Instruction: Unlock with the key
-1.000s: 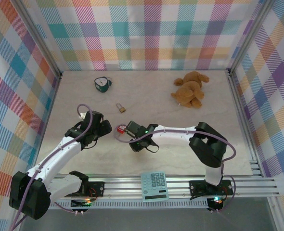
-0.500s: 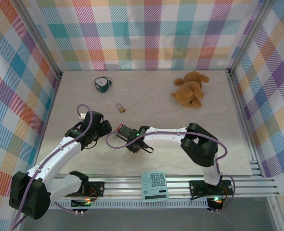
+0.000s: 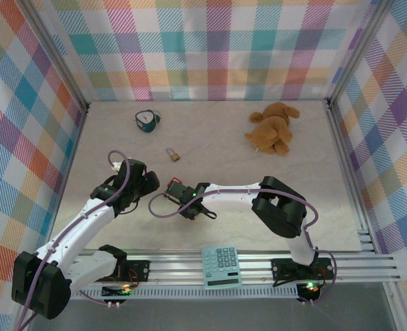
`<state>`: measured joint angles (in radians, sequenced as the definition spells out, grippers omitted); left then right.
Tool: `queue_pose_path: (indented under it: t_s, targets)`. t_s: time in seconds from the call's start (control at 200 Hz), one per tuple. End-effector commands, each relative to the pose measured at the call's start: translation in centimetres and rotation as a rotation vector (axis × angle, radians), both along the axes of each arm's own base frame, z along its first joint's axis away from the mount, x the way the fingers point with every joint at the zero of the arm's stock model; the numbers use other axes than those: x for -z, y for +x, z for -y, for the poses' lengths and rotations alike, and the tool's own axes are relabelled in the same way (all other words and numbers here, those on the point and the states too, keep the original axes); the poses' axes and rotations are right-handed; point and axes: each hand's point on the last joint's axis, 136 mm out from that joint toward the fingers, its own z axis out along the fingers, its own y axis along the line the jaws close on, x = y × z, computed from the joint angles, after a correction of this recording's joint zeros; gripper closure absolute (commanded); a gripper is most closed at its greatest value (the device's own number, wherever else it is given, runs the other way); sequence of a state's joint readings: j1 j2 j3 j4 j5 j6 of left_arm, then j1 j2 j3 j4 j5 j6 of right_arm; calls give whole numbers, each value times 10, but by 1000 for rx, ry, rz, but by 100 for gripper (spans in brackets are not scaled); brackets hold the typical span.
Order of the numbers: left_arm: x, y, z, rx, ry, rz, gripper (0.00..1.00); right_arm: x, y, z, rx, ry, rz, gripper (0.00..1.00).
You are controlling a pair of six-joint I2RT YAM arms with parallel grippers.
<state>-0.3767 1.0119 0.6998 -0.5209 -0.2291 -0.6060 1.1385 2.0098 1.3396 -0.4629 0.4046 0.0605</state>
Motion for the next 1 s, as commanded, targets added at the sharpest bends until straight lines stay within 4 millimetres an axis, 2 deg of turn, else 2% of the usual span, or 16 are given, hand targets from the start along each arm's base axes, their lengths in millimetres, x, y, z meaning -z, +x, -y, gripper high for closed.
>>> queue_pose_path:
  t_s: [0.0, 0.22, 0.405, 0.73, 0.995]
  targets:
    - [-3, -2, -9, -24, 16, 10, 15, -6, 13, -4, 1, -5, 64, 78]
    - [-5, -2, -8, -24, 14, 15, 15, -8, 18, -5, 3, 3, 77, 82]
    - [-6, -1, -8, -21, 11, 18, 16, -14, 11, -6, 4, 36, 43, 90]
    - [-13, 0, -10, -27, 17, 37, 18, -45, 5, -10, 34, 156, 13, 95]
    - [-17, 3, -5, -5, -3, 56, 19, -73, 11, 3, 100, 240, -5, 96]
